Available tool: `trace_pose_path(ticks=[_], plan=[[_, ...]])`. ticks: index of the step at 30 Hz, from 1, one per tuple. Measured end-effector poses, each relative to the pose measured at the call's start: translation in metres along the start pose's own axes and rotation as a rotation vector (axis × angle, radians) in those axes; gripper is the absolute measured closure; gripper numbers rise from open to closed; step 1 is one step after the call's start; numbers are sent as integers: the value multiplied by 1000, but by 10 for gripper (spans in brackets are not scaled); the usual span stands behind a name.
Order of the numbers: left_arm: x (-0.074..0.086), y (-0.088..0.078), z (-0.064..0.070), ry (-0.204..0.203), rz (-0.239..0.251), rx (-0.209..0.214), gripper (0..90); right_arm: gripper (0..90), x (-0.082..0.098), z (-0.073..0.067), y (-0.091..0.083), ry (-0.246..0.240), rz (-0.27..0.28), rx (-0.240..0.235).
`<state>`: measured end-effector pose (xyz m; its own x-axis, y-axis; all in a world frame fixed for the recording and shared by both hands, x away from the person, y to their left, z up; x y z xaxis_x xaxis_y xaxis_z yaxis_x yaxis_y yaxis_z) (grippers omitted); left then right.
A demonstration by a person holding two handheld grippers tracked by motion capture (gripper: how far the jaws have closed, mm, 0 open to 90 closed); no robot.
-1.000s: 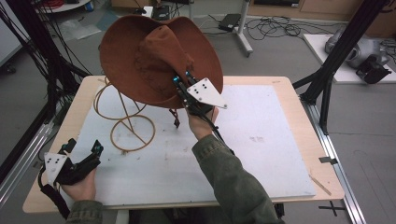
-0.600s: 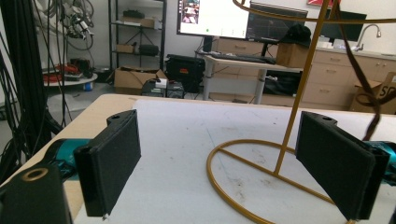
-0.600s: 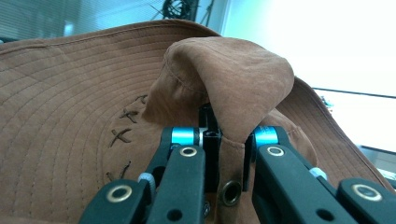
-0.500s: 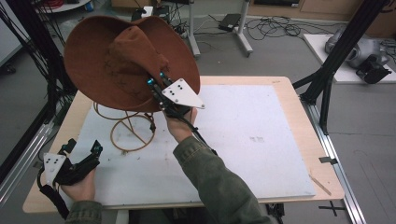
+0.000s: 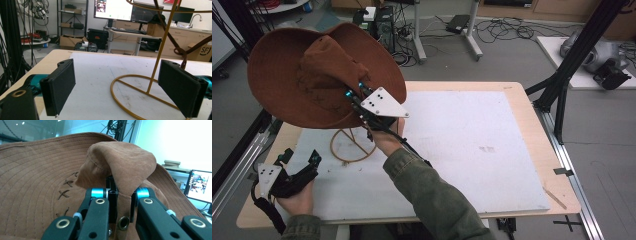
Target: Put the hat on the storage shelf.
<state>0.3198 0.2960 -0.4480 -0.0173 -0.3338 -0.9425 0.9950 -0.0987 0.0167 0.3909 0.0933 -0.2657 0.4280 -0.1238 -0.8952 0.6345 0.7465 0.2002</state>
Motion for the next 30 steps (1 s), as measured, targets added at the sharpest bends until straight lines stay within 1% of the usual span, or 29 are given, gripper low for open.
trace_pose_path(ticks=[4, 5, 8, 10, 14, 16, 20, 25, 29, 30], plan=[[0, 0, 0, -1, 1, 0, 147, 857, 1, -4, 1, 7, -14, -16], [0, 0, 0, -2, 1, 0, 147, 856, 2, -5, 2, -1, -21, -20], [0, 0, -1, -6, 1, -1, 147, 853, 7, -9, 2, 1, -35, -31], [0, 0, -1, -9, 3, -2, 147, 853, 10, -12, 1, 10, -33, -30], [0, 0, 0, -7, 2, 0, 147, 847, 16, -15, -1, 6, -46, -36], [0, 0, 0, -2, -1, 0, 147, 844, 17, -16, -1, 2, -45, -35], [1, 1, 0, -5, -3, 1, 147, 834, 19, -19, -2, -6, -49, -42], [0, 1, 0, -5, -2, 2, 147, 836, 21, -21, -2, -4, -55, -44], [1, 1, 0, -6, -4, 3, 147, 838, 22, -23, -2, -15, -77, -50], [1, 1, 0, -6, -4, 3, 147, 839, 23, -24, -2, -11, -86, -52]])
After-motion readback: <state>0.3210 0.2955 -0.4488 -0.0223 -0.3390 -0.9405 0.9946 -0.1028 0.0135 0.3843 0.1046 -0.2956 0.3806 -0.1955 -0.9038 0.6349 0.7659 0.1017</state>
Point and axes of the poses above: each handheld gripper's, and its own axes: y roughly forward along the jaws, x roughly out of its underside, z roughly to its right, the point moved 8 cm from there along y, roughly forward along the jaws, and after that the axes turned 12 degrees about -y, right-handed, at the moved point
